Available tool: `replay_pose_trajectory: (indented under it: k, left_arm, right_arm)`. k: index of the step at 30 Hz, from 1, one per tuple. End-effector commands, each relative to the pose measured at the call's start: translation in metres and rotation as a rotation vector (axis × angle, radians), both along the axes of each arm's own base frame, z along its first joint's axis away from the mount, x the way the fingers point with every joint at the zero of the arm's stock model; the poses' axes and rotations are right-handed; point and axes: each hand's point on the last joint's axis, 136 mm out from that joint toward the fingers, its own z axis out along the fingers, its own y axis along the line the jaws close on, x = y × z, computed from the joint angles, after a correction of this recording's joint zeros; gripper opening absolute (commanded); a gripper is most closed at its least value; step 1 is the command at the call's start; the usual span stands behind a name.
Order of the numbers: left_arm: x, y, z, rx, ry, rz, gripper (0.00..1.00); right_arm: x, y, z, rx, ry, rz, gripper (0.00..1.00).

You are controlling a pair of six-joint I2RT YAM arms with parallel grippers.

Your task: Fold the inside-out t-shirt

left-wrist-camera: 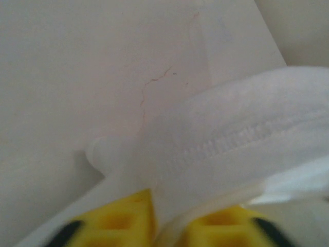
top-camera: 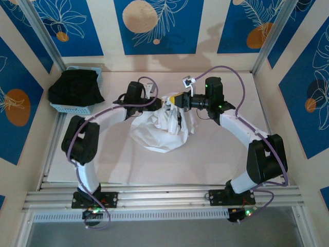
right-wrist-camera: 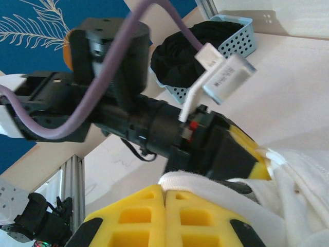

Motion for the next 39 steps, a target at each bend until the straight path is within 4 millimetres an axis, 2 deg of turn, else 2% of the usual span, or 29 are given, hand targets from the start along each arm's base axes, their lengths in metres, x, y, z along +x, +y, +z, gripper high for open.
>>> replay_pose_trajectory:
  k: [1,3,5,8,11,14,15,16,17,19,22,25,29,31,34,36,39]
  left_arm:
    - [0.020,-0.003,0.020,-0.060,-0.021,0.020,0.00]
    - [0.034,0.018,0.018,-0.036,0.000,0.108,0.00]
    - [0.046,0.056,0.008,0.027,0.036,0.237,0.00]
    - [0.052,0.108,-0.009,0.107,0.075,0.375,0.00]
    - [0.049,0.146,-0.032,0.171,0.116,0.463,0.00]
    - [0.043,0.167,-0.050,0.232,0.143,0.490,0.00]
    - [0.039,0.169,-0.053,0.249,0.146,0.485,0.02]
    - [0.036,0.171,-0.054,0.263,0.146,0.480,0.15]
    - [0.031,0.171,-0.054,0.266,0.146,0.473,0.29]
    - [0.019,0.170,-0.049,0.256,0.129,0.462,0.46]
    - [-0.007,0.163,-0.037,0.214,0.111,0.440,0.58]
    - [-0.038,0.136,-0.019,0.145,0.077,0.357,0.65]
    - [-0.071,0.085,0.009,0.109,-0.002,0.211,0.69]
    - [-0.078,0.063,0.016,0.099,-0.032,0.153,0.69]
    - [-0.079,0.038,0.014,0.094,-0.032,0.084,0.68]
    - [-0.076,0.027,0.007,0.092,-0.008,0.052,0.63]
    - [-0.066,0.026,-0.004,0.136,0.017,0.054,0.44]
  right_arm:
    - [-0.013,-0.006,0.047,0.060,-0.124,0.035,0.00]
    - [-0.017,-0.014,0.066,0.080,-0.170,0.018,0.00]
    - [-0.026,-0.026,0.087,0.105,-0.223,-0.006,0.00]
    - [-0.036,-0.039,0.101,0.124,-0.274,-0.043,0.00]
    - [-0.038,-0.041,0.093,0.128,-0.258,-0.057,0.00]
    - [-0.033,-0.040,0.074,0.123,-0.203,-0.070,0.00]
    - [-0.031,-0.039,0.069,0.123,-0.189,-0.070,0.00]
    - [-0.029,-0.038,0.061,0.116,-0.167,-0.077,0.00]
    - [-0.024,-0.037,0.053,0.106,-0.139,-0.092,0.00]
    - [-0.020,-0.033,0.042,0.089,-0.097,-0.094,0.00]
    - [-0.017,-0.027,0.029,0.070,-0.057,-0.093,0.00]
    - [-0.016,-0.023,0.020,0.050,-0.039,-0.088,0.00]
    - [-0.014,-0.021,0.015,0.034,-0.029,-0.091,0.00]
    - [-0.014,-0.020,0.015,0.032,-0.026,-0.090,0.00]
    - [-0.014,-0.019,0.019,0.033,-0.031,-0.088,0.00]
    - [-0.013,-0.020,0.022,0.031,-0.034,-0.094,0.00]
    - [-0.011,-0.025,0.035,0.024,-0.056,-0.122,0.00]
